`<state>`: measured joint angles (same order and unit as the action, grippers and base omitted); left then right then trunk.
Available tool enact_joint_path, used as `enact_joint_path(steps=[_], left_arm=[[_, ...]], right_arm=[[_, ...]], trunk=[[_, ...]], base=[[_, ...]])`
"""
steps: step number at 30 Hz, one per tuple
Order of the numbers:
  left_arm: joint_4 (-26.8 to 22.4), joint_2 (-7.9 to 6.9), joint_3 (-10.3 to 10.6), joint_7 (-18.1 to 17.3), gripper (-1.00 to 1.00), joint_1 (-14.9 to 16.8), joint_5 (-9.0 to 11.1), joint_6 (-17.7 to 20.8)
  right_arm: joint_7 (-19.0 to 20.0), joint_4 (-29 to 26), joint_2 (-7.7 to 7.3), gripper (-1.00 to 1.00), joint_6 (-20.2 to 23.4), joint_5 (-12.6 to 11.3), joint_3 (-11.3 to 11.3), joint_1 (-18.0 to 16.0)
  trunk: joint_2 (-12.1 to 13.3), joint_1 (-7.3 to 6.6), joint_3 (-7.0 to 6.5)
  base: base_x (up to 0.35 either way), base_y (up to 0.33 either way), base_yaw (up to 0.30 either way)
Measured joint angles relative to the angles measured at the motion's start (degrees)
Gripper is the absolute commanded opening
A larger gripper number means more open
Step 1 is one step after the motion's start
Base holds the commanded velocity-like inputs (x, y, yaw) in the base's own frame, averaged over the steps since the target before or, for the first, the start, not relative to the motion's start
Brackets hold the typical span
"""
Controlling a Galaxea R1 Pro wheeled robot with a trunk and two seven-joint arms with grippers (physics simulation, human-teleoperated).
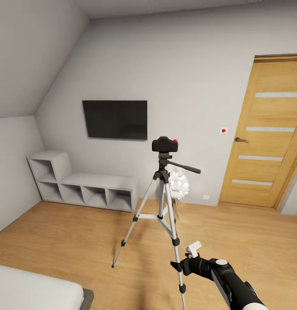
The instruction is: Attach the digital camera to the camera tripod in the bedroom.
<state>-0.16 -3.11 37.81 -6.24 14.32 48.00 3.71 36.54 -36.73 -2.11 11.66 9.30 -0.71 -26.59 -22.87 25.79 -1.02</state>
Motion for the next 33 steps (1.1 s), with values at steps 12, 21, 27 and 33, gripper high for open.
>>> enact_joint_path(steps=[12,21,27,33], left_arm=[[-0.1,0.21,0.0,-0.1,1.0,0.0,0.1,-0.1],[-0.2,0.23,0.0,-0.1,1.0,0.0,0.1,-0.1],[-0.2,0.23,0.0,-0.1,1.0,0.0,0.1,-0.1],[-0.1,0.23,0.0,0.0,1.0,0.0,0.2,-0.1]], right_arm=[[-1.3,0.2,-0.4,1.0,0.4,-0.5,-1.0,0.0],[-9.5,2.8,-3.7,1.0,2.7,-0.6,-8.6,0.0],[-14.6,13.3,-8.75,1.0,3.2,-0.6,-12.1,0.1],[-16.0,26.0,-10.35,1.0,2.0,-0.4,-12.7,0.1]], trunk=[[0.0,-0.03,0.0],[0.0,-0.03,0.01],[0.0,-0.03,0.01],[0.0,-0.03,0.01]], base=[[-0.092,0.0,0.0],[-0.007,0.0,0.0],[-0.001,0.0,0.0],[0.0,0.0,0.0]])
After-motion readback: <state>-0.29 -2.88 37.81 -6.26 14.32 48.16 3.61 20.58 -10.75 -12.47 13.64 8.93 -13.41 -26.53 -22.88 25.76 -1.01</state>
